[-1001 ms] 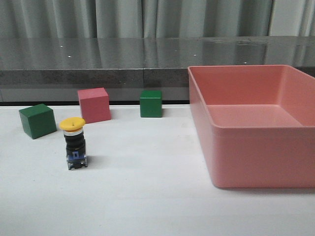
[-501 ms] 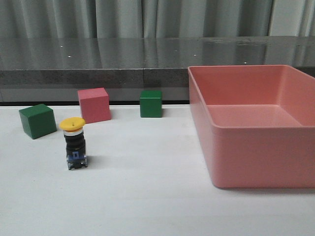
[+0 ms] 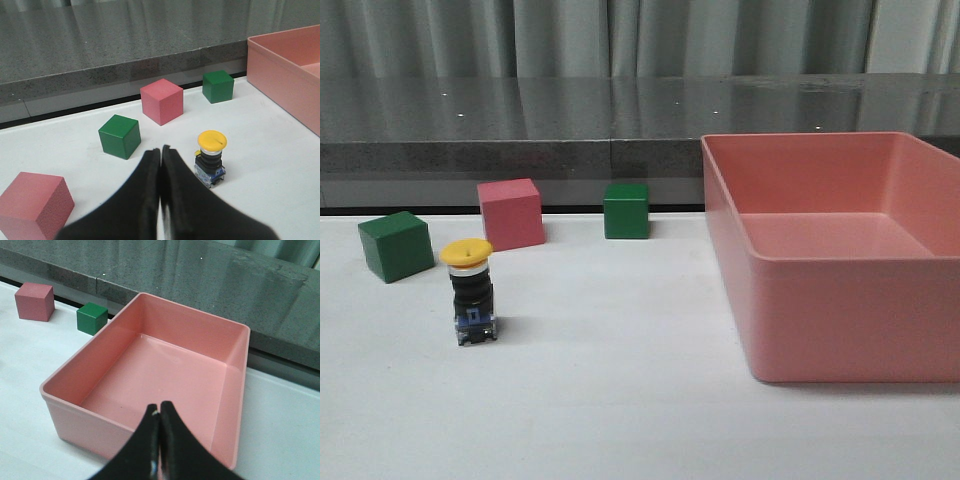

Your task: Place and stand button with both arms

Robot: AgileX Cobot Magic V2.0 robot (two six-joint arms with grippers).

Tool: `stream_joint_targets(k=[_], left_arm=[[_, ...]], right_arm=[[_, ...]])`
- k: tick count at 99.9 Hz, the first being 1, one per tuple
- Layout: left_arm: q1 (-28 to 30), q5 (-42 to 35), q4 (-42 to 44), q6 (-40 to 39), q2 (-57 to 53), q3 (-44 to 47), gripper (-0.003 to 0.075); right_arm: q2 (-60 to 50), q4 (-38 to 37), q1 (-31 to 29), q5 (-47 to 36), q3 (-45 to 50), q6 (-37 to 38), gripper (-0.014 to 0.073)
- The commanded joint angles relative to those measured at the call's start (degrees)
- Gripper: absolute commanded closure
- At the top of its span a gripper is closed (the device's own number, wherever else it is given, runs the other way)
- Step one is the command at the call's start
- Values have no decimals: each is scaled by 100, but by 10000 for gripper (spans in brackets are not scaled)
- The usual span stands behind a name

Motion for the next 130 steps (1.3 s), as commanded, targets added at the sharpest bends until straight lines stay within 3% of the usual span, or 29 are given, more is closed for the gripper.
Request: stream_joint_targets(k=[1, 13, 20, 42, 62, 91, 111, 130], left_arm=[[14, -362, -150, -14, 32, -146, 740], [14, -525, -54, -14, 17, -60, 740], [14, -541, 499, -173, -63, 13, 740], [14, -649, 3238, -3151, -820, 330, 740], [14, -1023, 4206, -4091, -1688, 942, 740], [14, -1465, 6892, -6706, -2222, 1562, 740], [14, -1677, 6966, -6876, -2222, 1561, 740], [14, -1673, 5927, -6866, -2222, 1561, 740]], right_arm=[[37, 4, -20, -434, -141, -5, 654], [37, 4, -20, -434, -141, -5, 654], [37, 4, -20, -434, -141, -5, 654], [37, 4, -20, -434, -141, -5, 654], [37, 4, -20, -434, -141, -5, 654], [49, 4, -20, -439, -141, -5, 654], [49, 4, -20, -439, -141, -5, 654], [49, 4, -20, -439, -141, -5, 654]])
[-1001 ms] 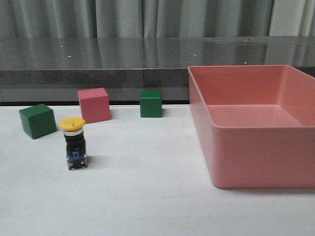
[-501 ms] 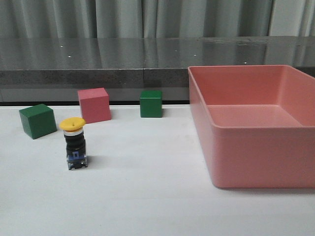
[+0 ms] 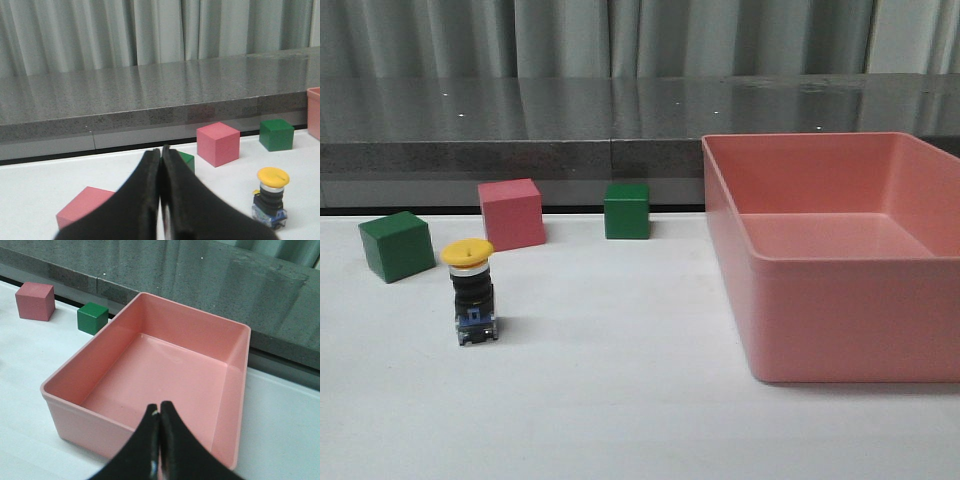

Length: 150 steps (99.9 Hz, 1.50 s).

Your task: Place and stand button with both arms

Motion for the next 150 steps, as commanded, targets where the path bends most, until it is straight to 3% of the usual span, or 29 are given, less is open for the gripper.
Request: stream_joint_targets(k=[1, 33, 129, 150], left_arm=[[14, -418, -638, -68, -165, 257, 740], [14, -299, -911, 607, -165, 257, 740], [14, -299, -911, 607, -165, 257, 740], [14, -299, -911, 607, -165, 257, 740]], right_arm=[[49, 4, -20, -439, -146, -5, 654], [49, 4, -20, -439, -146, -5, 654], [48, 4, -15, -440, -140, -5, 654], [-241, -180, -15, -1324, 349, 456, 654]])
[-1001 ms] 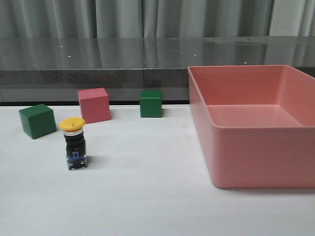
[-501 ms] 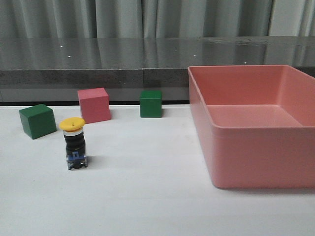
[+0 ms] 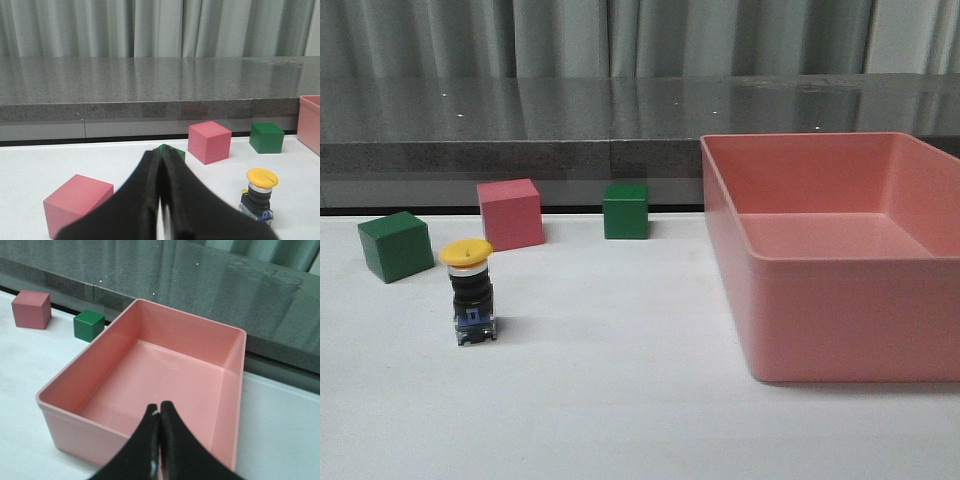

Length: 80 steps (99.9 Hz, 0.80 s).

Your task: Place and stand button with both arms

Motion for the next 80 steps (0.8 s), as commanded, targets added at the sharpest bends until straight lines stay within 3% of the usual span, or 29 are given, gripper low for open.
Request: stream_joint_targets(k=[1, 15, 33, 59, 80], left_arm=[[14, -420, -53, 8, -165, 257, 740], [14, -420, -53, 8, -165, 257, 740], [14, -420, -53, 8, -165, 257, 740], [14, -420, -53, 8, -165, 257, 740], [14, -420, -53, 8, -165, 257, 740]], right_arm=[[-190, -164, -15, -1025, 174, 319, 654], [-951, -482, -15, -1837, 970, 1008, 654], [-1946, -726, -67, -2042, 1793, 1505, 654], [-1880, -734, -702, -2169, 2148, 2008, 654], [-1880, -739, -749, -2208, 2148, 2008, 654]])
